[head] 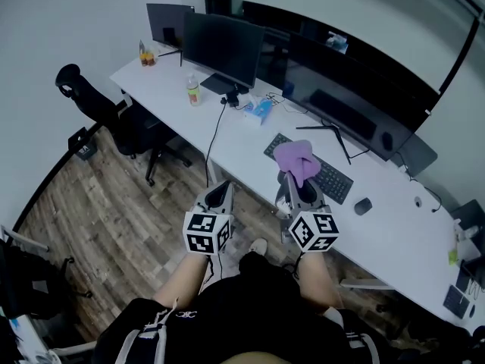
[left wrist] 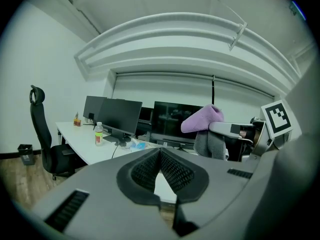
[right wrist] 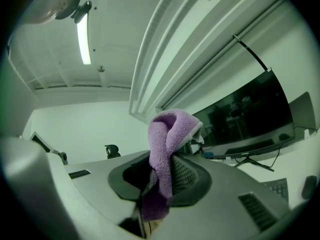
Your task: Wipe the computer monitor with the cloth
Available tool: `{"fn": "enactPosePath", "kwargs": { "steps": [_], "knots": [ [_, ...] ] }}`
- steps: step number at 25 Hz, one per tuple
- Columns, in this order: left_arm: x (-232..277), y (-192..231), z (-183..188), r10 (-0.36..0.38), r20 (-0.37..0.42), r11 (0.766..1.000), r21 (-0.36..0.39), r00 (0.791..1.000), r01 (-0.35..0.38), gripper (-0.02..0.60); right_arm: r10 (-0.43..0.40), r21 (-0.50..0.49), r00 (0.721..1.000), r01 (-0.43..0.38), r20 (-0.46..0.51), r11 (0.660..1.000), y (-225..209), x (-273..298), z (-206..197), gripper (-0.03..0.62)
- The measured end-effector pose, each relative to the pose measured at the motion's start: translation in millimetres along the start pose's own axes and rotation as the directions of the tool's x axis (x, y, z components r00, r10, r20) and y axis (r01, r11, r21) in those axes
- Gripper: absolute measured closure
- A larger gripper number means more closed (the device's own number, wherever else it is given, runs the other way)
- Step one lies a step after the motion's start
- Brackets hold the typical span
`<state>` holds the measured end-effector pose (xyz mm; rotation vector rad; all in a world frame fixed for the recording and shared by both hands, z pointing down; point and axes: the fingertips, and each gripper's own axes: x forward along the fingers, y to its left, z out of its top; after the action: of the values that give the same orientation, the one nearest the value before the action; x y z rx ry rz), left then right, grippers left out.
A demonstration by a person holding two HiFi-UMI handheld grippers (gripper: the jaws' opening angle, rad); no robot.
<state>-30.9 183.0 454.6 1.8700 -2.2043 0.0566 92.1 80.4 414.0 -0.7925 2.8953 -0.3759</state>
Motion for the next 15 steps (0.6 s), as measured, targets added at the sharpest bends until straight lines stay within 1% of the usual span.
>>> {"fn": "enactPosePath", "kwargs": {
  "steps": [9, 15],
  "knots": [
    [114, 20, 45, -0.031, -0.002, 0.999, 0.031, 1.0, 0.031, 0.569, -0.022, 0.004, 1.0, 0.022, 0.012, 1.0, -67, 93, 26, 0.497],
    [192, 22, 66, -0.062, -0.023, 0.996, 0.06, 0.998, 0.064, 0.569, -0.071, 0.019, 0.997, 0.071, 0.027, 0.997, -126, 139, 40, 0.497]
  ]
}}
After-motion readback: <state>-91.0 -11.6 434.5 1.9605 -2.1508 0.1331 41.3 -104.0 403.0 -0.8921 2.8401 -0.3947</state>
